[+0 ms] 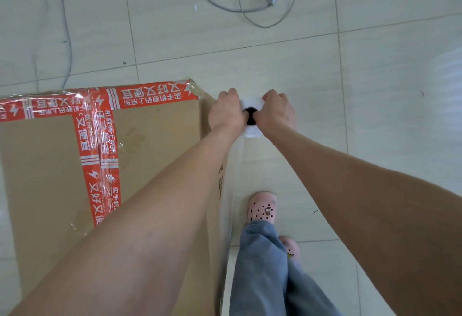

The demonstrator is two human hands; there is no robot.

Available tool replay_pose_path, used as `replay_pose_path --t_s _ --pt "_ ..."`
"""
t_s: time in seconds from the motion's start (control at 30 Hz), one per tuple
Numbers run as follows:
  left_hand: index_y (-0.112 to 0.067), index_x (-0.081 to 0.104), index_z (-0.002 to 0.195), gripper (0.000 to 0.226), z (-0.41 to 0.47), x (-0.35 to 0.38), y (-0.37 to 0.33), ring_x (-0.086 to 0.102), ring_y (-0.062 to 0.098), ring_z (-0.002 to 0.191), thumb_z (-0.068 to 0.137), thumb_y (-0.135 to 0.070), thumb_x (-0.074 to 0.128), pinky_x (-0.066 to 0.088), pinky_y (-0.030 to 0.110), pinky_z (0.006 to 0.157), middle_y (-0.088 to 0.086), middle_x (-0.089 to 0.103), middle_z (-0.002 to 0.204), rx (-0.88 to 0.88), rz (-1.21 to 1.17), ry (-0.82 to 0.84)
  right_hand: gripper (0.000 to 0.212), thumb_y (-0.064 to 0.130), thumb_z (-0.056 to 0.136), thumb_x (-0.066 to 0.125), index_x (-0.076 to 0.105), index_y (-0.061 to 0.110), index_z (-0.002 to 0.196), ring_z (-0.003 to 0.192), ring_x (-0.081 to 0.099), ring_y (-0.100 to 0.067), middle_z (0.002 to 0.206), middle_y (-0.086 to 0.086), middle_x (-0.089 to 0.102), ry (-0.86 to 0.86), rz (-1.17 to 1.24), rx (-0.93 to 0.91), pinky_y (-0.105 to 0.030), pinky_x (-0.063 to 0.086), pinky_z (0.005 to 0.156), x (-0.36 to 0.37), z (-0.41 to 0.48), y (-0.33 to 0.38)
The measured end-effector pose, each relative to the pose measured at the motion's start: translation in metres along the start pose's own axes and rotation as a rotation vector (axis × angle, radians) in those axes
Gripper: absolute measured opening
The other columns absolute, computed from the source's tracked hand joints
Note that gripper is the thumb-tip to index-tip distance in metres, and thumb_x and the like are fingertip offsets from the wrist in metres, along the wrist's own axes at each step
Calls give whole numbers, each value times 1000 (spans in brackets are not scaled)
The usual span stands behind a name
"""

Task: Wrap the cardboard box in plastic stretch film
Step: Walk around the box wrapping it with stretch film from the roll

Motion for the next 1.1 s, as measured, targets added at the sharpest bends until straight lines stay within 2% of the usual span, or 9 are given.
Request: replay_pose_path --t_s 0.17,0.27,0.53,0.6,0.7,0.8,0.97,1.1 --pt "-10 49 116 25 7 -6 -8 54 30 102 91 -12 48 45 38 73 11 49 115 273 237 11 19 15 89 46 54 20 105 97 54 -26 96 0 44 -69 -9 -39 -32 33 69 6 3 6" --pt "-9 48 116 23 16 -11 -14 55 31 103 94 -14 44 39 37 69 11 50 116 334 348 31 13 16 87 49 53 19 99 95 51 -25 97 -1 46 -79 -135 -139 -32 33 68 -1 6 10" --pt "-11 51 108 26 34 -26 -16 60 31 96 86 -23 55 38 32 66 10 60 105 101 181 45 32 19 81 62 55 21 113 107 49 -22 114 -1 51 4 -468 -456 -31 34 65 -29 32 41" --pt "-10 53 105 23 40 -33 -19 60 30 97 86 -22 55 39 31 66 9 61 105 36 156 49 39 16 83 61 51 21 120 113 46 -22 121 -2 47 9 -453 -440 -32 35 67 -34 40 45" --pt "-9 53 107 27 49 -39 -18 60 30 102 87 -26 58 39 30 69 9 61 110 -42 161 80 44 15 83 62 46 20 124 114 47 -24 124 -4 45 38 -299 -250 -32 36 71 -36 50 49" --pt "-8 46 115 31 51 -36 -24 59 32 105 90 -23 56 38 33 69 11 57 114 13 178 77 36 15 85 59 50 18 120 107 52 -25 119 -5 49 47 -245 -185 -31 36 71 -38 55 48" --pt "-9 47 119 27 58 -34 -32 57 30 104 93 -16 49 37 35 68 11 51 117 113 222 55 22 18 86 53 52 15 108 99 53 -26 111 -5 51 56 -364 -355 -32 34 67 -43 60 48" --pt "-10 52 109 23 61 -32 -26 60 31 98 88 -16 53 38 33 68 9 57 108 55 118 18 26 19 86 56 52 15 111 104 50 -24 114 -3 50 78 -509 -553 -31 34 67 -47 66 53"
Point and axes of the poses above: each hand's wrist, its own z-axis towards the middle knuckle, its own x-axis out of the palm, y = z × x, the point moved 1 cm from there along z, towards the middle knuckle
